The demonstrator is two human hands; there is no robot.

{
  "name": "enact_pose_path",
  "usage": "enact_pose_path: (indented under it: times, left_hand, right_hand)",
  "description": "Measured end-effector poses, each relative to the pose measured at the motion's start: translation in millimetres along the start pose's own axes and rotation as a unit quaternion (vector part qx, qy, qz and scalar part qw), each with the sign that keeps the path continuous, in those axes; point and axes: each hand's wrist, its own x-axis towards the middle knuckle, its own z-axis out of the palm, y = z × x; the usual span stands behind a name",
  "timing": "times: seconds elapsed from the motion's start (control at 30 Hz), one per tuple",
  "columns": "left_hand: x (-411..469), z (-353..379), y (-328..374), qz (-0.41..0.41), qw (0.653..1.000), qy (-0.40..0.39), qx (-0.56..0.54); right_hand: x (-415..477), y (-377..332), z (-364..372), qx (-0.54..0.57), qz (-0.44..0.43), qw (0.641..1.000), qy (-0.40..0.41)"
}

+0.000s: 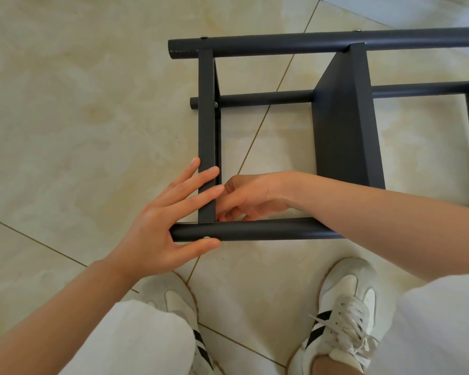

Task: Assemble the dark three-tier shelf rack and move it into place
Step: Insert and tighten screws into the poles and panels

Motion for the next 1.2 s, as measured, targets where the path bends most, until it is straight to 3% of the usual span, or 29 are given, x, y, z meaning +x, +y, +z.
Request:
enact_pose_path:
  times: [1.2]
  left_hand:
    - [0.9,0.6,1.0,0.003,1.0,0.007,-0.005]
  right_hand:
    - [-3.2,-4.9,3.6,-0.002,-0.002,1.0,0.004]
